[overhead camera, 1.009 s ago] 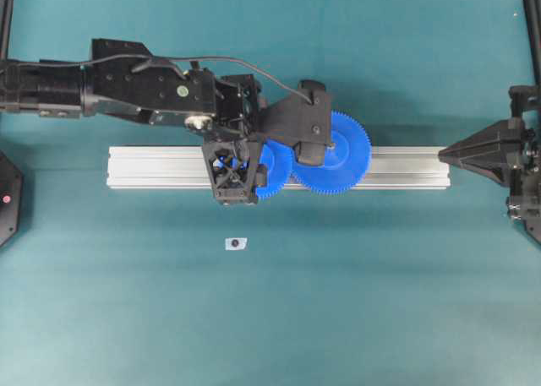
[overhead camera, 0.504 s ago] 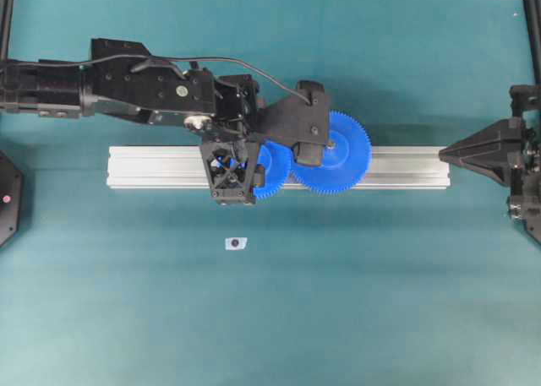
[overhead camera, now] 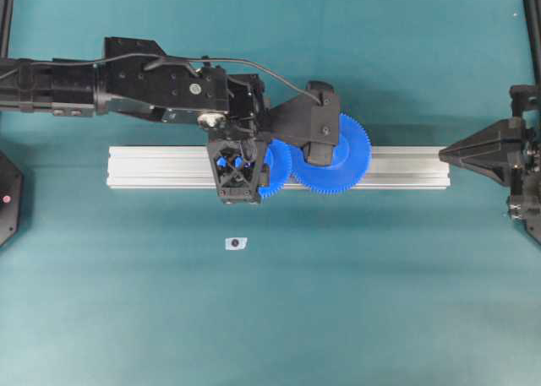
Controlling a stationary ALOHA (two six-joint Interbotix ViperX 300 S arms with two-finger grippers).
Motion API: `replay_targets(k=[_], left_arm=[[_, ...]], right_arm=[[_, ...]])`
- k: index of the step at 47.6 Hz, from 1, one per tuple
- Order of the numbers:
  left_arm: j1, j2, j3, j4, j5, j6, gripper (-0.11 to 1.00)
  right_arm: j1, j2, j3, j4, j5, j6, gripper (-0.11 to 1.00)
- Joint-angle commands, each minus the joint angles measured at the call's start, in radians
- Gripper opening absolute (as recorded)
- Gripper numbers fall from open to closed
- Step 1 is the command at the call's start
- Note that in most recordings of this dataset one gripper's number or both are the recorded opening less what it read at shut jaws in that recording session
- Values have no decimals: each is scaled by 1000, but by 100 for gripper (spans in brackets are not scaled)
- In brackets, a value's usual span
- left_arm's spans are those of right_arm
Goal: Find the location of the shaft and insert the small gear.
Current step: 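Align the gear's bore with the left shaft beside the large gear, then push the small blue gear onto the left shaft, meshing with the large gear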
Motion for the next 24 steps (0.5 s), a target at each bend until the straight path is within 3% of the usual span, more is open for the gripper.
replay_targets(k=[1,24], left_arm=[[12,-9,-14,6,0,0,63],[12,-15,-17,6,-5,-3,63]], right_arm=[[-5,6,-8,2,-9,9,2],[-3,8,-9,2,-9,9,2]])
